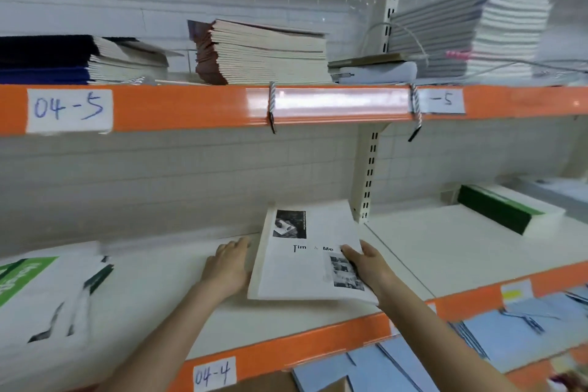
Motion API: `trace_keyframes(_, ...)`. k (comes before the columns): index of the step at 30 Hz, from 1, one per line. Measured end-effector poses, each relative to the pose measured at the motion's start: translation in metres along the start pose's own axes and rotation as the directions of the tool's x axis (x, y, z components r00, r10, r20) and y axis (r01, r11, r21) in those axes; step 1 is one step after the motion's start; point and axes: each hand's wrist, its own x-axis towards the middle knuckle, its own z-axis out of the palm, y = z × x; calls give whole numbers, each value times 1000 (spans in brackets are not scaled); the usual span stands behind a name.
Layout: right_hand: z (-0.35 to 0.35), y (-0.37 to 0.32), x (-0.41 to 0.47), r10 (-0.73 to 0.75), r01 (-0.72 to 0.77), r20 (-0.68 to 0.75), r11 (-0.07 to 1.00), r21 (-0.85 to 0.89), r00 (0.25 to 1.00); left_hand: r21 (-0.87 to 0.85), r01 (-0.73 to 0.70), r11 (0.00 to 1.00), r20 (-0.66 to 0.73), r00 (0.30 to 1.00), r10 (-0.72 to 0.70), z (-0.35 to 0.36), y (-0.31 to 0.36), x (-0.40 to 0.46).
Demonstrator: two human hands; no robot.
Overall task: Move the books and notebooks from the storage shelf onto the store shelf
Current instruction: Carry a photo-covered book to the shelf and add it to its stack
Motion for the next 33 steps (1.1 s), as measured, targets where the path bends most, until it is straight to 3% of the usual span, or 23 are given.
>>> trace_keyframes(8,-118,-7,4,-3,-2,-101,999,-51,995,-129,-55,990,36,998,60,44,111,15)
trace_keyframes(13,-180,2,2,-8,10,-171,1000,11,985,-180,-106,978,42,992,115,65,168,25)
trace_keyframes(22,-264,2,-10,2,9,-255,999,41,967,-145,-202,969,80,973,215,97,256,57)
trace_keyframes(33,-375,-39,44,-15,26,-299,999,35,954,-179,-311,933,48,945,324,123,389,143)
